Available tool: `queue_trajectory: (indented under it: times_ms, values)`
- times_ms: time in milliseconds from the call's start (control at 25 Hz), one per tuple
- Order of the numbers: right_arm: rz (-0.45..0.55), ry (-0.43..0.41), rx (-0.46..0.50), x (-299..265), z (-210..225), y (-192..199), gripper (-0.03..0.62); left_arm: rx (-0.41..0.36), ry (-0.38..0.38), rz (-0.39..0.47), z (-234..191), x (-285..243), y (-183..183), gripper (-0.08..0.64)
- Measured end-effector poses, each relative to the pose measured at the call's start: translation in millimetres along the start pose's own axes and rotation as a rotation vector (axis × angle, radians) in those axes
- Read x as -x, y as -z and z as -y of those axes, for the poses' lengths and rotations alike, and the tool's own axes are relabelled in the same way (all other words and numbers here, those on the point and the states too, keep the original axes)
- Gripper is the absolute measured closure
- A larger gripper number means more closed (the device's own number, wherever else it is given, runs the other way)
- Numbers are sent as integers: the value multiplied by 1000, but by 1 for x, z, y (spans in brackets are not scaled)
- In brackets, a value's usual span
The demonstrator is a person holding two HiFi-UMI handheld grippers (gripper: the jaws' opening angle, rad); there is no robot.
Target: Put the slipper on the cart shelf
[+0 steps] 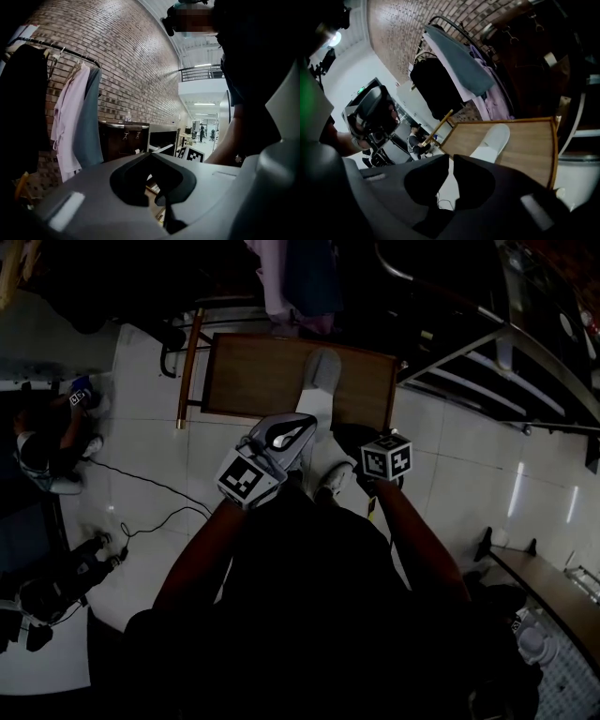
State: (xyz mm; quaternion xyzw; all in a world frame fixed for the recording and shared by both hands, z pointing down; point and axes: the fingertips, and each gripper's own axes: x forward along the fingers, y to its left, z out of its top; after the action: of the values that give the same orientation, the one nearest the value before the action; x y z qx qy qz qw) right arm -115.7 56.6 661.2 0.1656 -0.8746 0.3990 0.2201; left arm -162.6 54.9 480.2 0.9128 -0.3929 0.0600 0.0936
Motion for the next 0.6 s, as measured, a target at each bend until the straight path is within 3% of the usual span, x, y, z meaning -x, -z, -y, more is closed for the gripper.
queue_trajectory:
  times_ms: [120,360,600]
  values:
    - [-52,17,-106,-27,27,17,538,-17,16,-13,-20,-5,20,557]
    - [-103,76,-319,-64,76,49,388,32,61,-56,-44,-21,42,549]
    - [-172,73,-437,-100,106,67,336,41,86,-68,-63,-40,60,549]
